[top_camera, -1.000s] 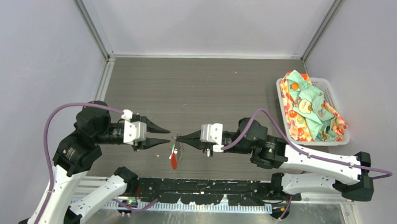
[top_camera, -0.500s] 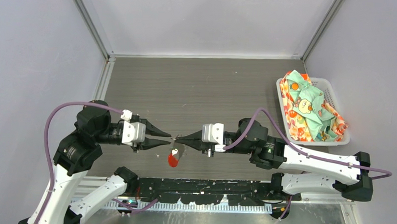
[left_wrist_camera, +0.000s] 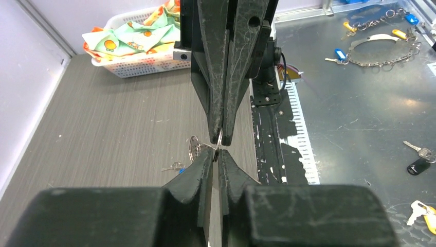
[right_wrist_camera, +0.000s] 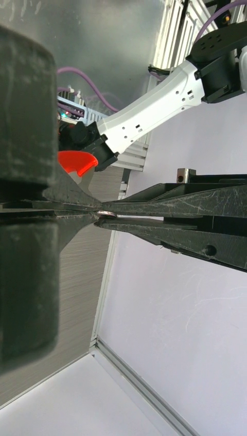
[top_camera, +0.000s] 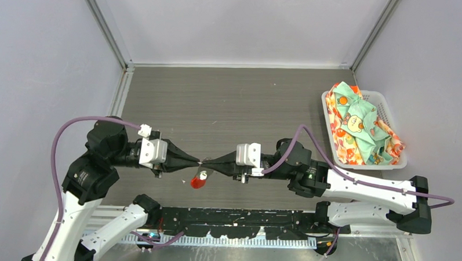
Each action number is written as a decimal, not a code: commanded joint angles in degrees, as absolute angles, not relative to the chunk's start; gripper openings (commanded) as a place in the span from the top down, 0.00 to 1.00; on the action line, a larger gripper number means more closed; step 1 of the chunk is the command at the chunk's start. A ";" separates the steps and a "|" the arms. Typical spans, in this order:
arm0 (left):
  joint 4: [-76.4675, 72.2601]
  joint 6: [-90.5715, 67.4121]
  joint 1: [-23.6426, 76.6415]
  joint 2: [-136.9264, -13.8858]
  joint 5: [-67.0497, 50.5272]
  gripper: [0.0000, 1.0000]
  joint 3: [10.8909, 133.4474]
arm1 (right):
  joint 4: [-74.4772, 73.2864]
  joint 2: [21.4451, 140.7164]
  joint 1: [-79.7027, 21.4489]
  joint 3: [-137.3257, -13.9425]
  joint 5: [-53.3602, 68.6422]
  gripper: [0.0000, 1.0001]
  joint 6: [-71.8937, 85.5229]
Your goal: Put the keys on the keyring
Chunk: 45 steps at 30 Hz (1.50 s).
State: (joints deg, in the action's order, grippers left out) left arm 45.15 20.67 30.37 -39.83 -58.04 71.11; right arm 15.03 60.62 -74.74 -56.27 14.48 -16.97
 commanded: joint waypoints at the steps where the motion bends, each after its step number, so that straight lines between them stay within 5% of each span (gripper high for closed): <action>1: 41.36 17.29 30.50 -39.82 -60.22 0.93 71.41 | 21.75 60.75 -74.71 -55.96 14.17 0.99 -15.79; 8: 42.92 21.65 30.50 -38.63 -58.44 1.00 70.06 | 21.31 61.48 -74.70 -56.56 14.03 0.98 -15.23; 18: 55.74 45.28 30.50 -41.02 -49.80 1.00 72.16 | -12.86 65.76 -74.70 -73.16 9.35 0.58 -27.07; 31: 55.72 47.84 30.50 -40.08 -47.82 1.00 71.80 | -26.76 73.61 -74.70 -85.21 9.48 0.61 -31.98; 45: 55.72 48.51 30.50 -40.50 -49.55 1.00 71.93 | -23.99 76.12 -74.69 -86.31 8.64 0.70 -32.10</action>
